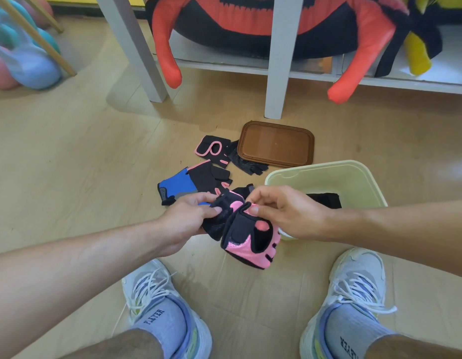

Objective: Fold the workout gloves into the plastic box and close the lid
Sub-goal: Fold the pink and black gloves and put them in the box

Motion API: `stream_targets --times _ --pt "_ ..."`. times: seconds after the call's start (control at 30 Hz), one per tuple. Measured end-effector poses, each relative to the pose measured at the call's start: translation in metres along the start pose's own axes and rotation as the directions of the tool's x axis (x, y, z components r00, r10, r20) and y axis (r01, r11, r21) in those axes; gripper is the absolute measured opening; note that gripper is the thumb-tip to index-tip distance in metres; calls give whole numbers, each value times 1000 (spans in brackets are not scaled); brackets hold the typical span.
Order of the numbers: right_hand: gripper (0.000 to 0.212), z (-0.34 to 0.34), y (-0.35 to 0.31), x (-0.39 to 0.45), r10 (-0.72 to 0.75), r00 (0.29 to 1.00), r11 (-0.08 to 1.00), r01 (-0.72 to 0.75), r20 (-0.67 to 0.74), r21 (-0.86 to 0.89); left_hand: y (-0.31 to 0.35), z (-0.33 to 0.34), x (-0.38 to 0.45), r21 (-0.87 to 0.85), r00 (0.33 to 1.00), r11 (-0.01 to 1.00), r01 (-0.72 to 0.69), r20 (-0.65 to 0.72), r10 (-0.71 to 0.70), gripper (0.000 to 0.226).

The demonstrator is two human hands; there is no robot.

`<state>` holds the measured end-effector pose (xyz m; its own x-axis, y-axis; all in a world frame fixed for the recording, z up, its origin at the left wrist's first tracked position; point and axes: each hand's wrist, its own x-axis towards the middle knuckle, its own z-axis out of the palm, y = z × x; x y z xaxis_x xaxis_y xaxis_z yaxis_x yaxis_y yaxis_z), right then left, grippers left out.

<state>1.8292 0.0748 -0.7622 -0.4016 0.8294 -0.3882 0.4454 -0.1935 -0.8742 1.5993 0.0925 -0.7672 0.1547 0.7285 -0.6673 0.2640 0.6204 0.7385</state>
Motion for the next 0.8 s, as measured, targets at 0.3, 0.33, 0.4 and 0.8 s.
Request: stream_targets --times 0.3,0.33,0.4,0.8 --pt "12 3 8 5 57 994 998 -53 -96 46 3 26 -11 -49 996 999 20 87 -16 26" --pt "11 3 8 6 67 993 996 -62 -99 59 4 25 -11 -27 994 1000 3 110 0 28" --pt "10 3 10 6 83 993 992 -74 -89 98 4 24 -11 45 990 998 -42 137 35 33" --pt "12 4 15 4 160 985 987 -162 -57 -23 -7 20 -13 215 988 965 -148 76 134 29"
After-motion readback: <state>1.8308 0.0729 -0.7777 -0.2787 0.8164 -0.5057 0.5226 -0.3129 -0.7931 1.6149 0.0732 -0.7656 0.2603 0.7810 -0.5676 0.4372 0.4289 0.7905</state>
